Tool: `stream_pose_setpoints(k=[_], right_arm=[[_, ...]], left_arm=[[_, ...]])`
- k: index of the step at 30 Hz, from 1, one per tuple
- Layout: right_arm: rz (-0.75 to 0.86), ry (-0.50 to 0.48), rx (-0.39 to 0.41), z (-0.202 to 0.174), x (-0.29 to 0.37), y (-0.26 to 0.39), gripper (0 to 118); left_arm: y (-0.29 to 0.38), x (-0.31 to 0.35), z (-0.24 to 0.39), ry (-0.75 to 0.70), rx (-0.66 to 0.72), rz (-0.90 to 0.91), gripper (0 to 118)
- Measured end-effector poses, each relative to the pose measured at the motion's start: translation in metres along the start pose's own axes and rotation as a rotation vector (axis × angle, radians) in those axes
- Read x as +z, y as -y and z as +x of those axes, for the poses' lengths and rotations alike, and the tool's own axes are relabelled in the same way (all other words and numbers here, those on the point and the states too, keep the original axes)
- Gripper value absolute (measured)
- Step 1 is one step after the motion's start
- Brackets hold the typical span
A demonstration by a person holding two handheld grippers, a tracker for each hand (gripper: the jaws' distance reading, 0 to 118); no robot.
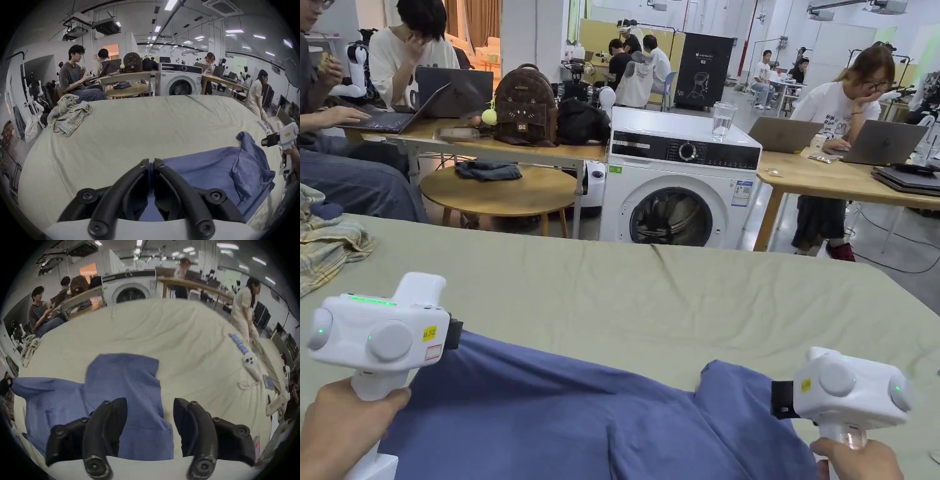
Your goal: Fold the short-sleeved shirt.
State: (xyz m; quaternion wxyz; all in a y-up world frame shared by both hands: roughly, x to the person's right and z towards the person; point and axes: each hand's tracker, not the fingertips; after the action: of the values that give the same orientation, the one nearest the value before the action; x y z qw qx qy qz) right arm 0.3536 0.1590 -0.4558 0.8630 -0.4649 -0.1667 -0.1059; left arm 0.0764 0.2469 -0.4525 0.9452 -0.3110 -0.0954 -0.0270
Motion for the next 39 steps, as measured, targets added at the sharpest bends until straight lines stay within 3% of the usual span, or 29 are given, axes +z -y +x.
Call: stream_pose_setpoints(k=[4,6,8,9,12,14,19,23,39], right_arm=[[-0.084,0.0,-0.037,0.008,-0.038,0.0,60],[-0.155,-0.003,-0.012,0.006,-0.05,0.006,60],[-0.123,0.008,0.0,0.003,-0.05,0.011,55],[-0.108,0.019,0.004,0.0,-0.047,0.012,49],[-0.105,0.044,0.047,-0.009,-0.053,0.013,0],[-0.101,0.024,0.079,-0.013,-0.046,0.013,0],[0.013,-0.028,-0.016,0.002,-0.018,0.016,0],[0.204,-0.006,0.051,-0.002,0.038,0.015,0],[0.644,-0.066,0.131,-0.044,0.251,-0.027,0]], left_arm=[[0.004,0.002,0.0,-0.001,-0.002,-0.003,0],[0.005,0.002,0.0,-0.003,-0.005,-0.01,0],[0.004,0.001,-0.001,-0.005,-0.007,-0.01,0],[0.003,0.0,-0.002,-0.009,-0.007,-0.011,0],[0.002,0.002,-0.003,-0.01,-0.013,-0.009,0],[0.0,0.004,-0.004,-0.012,-0.01,-0.007,0],[-0.01,0.017,-0.013,-0.011,0.017,-0.004,0],[-0.012,0.036,-0.022,-0.026,0.008,0.021,0],[-0.092,0.146,-0.078,-0.125,0.029,0.197,0]])
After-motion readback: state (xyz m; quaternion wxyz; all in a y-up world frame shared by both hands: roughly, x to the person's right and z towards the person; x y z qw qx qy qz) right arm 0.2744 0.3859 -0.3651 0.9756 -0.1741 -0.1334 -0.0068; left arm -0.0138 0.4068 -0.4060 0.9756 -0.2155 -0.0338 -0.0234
